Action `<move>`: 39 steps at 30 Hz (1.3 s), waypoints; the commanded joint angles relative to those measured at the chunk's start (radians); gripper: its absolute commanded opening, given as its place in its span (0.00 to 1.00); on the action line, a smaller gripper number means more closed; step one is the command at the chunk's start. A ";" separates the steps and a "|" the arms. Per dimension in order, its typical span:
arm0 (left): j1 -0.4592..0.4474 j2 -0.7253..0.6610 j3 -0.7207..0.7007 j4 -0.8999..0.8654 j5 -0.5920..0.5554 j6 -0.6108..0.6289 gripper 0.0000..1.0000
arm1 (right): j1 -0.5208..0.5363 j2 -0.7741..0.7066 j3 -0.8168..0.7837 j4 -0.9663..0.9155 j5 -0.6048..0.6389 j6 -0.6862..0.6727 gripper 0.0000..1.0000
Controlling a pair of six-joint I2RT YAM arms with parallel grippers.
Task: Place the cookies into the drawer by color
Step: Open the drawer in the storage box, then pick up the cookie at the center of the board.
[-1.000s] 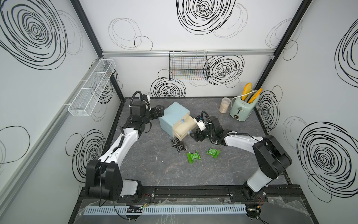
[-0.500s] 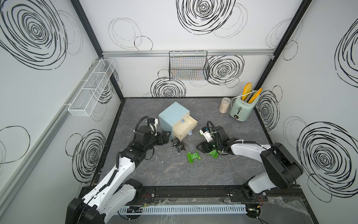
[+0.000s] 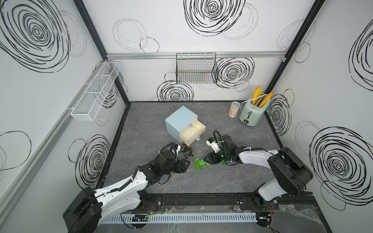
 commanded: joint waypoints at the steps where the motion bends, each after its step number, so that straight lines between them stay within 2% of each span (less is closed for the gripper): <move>1: -0.036 0.031 -0.009 0.117 -0.037 -0.043 0.70 | 0.009 0.039 0.016 0.015 -0.034 0.006 0.53; 7: -0.089 0.094 -0.021 0.186 -0.026 -0.059 0.64 | 0.017 0.065 0.038 0.038 -0.014 0.016 0.54; 10: -0.112 0.139 -0.023 0.224 -0.011 -0.063 0.62 | 0.022 0.083 0.044 0.047 -0.027 0.023 0.52; 13: -0.130 0.185 -0.020 0.244 -0.009 -0.067 0.60 | 0.039 0.091 0.039 0.043 -0.039 0.025 0.46; 16: -0.143 0.228 -0.025 0.290 0.002 -0.081 0.60 | 0.057 0.071 0.016 0.036 -0.024 0.041 0.45; 19: -0.145 0.278 -0.029 0.346 0.021 -0.089 0.55 | 0.067 0.039 -0.017 0.036 -0.008 0.061 0.46; 27: -0.147 0.409 0.007 0.396 0.003 -0.087 0.51 | 0.091 -0.008 -0.062 0.018 0.033 0.095 0.45; 39: -0.144 0.527 0.072 0.417 -0.006 -0.063 0.45 | 0.134 -0.010 -0.102 0.063 0.013 0.140 0.32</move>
